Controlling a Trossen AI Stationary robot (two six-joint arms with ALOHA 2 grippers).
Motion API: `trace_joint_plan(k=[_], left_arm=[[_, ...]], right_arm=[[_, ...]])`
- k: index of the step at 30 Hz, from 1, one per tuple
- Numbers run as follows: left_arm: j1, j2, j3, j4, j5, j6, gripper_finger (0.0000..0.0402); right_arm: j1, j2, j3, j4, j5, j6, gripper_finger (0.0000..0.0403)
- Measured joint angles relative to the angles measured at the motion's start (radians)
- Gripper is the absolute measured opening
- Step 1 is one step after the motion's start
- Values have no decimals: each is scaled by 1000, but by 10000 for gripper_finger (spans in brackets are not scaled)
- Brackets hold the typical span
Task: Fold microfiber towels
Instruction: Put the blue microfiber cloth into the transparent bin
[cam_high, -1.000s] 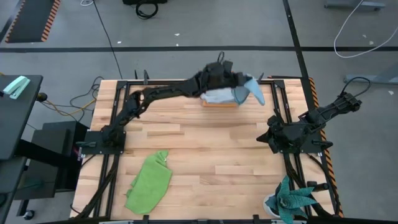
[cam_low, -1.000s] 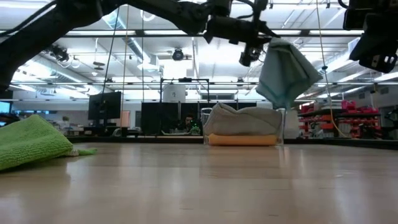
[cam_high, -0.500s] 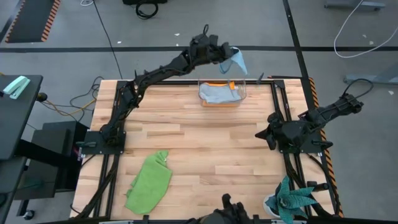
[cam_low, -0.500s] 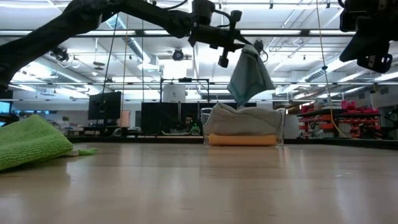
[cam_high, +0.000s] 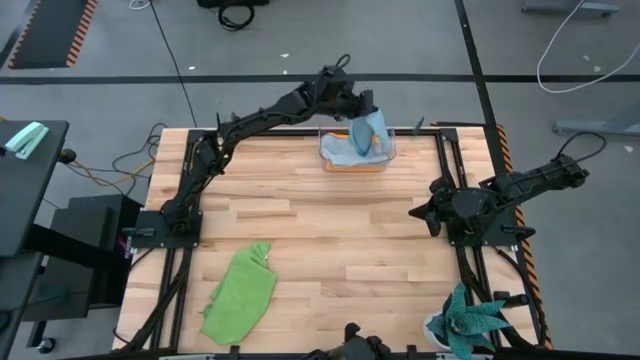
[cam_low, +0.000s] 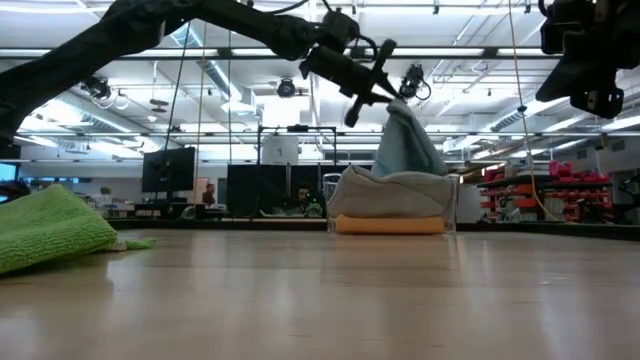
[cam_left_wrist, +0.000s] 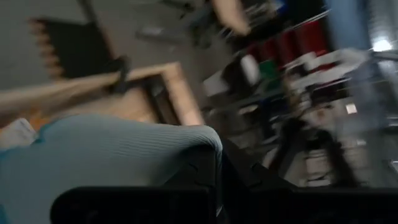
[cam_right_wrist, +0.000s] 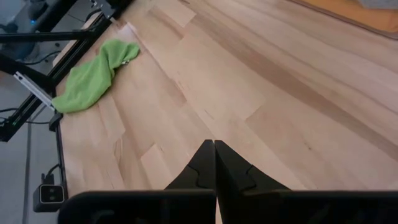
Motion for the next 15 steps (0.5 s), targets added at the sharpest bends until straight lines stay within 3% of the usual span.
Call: trace_joint_plan(k=[8,12,15], left_arm=[[-3,0,-1,-256,0,79,10],[-3,1,-1,-186,28,75,10],[-3,1,-1,-130,46,58,10]], right_arm=[[-30,0,0,20,24,-4,0],[-175,15,0,92,142,-103,0],[-333,35,0,216,111,-237,1]])
